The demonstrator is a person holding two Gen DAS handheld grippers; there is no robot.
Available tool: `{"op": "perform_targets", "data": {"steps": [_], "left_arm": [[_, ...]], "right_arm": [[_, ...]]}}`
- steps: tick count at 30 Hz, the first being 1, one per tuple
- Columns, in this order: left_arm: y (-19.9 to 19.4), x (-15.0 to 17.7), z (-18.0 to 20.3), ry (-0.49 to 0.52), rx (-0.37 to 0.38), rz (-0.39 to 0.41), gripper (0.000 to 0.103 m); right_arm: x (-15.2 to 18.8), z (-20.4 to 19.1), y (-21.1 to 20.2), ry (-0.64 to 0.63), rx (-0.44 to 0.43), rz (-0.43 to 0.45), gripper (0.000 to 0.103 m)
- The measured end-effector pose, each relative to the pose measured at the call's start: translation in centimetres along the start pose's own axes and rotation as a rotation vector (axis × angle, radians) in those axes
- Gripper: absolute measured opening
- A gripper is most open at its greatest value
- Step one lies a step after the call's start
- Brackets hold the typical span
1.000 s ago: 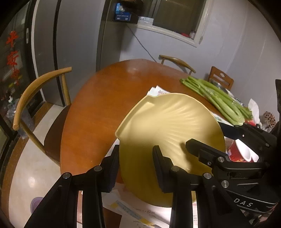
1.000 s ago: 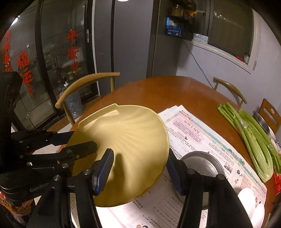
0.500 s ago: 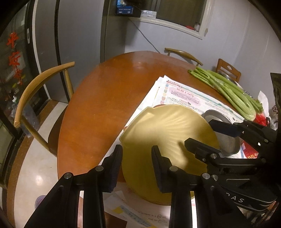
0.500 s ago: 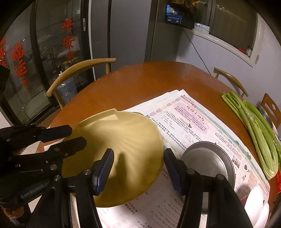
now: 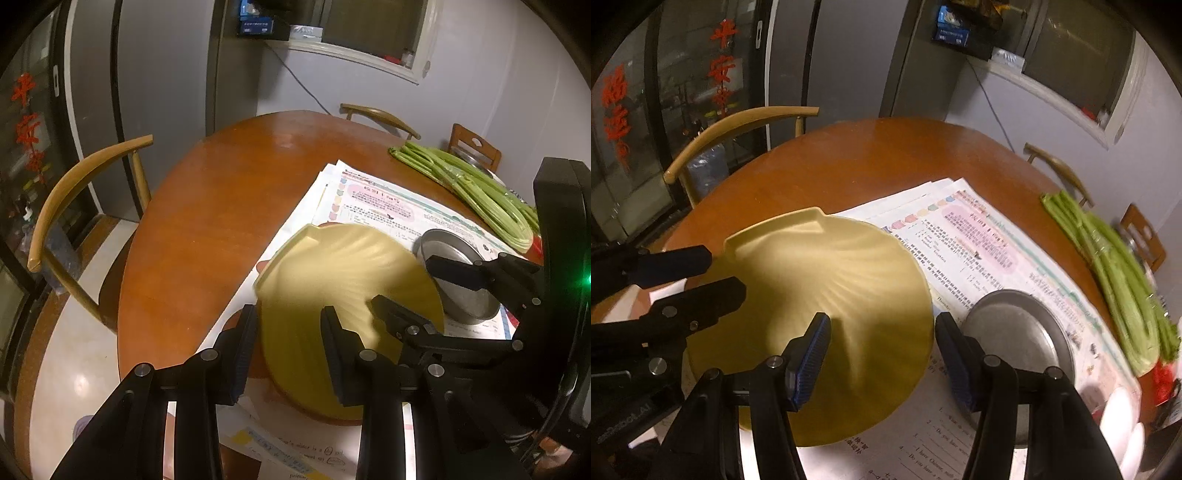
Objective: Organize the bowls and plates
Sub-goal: 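Lower the yellow plate onto the terracotta plate and open the left tool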
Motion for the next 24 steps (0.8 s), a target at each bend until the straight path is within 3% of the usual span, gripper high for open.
{"op": "perform_targets", "data": {"steps": [7, 24], "left_arm": [[0.2, 0.2, -0.1, -0.003, 0.0, -0.011, 0.036], [-2.0, 0.0, -0.1, -0.009, 0.002, 0.029, 0.038]], "right_arm": [[0.1, 0.3, 0.1, 0.031, -0.008, -0.005, 0.059], [0.0, 1.3, -4.4, 0.162, -0.1, 0.123, 0.059]]}}
Point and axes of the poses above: each gripper's, at about its wrist camera, not at the fingertips, and y roughly the way its jaws point, z to its right, x to its underside, the point moved 5 cm from there along y, roughly the way its jaws point, and after that the axes turned 15 degrees about -x, right-handed, at the moved point
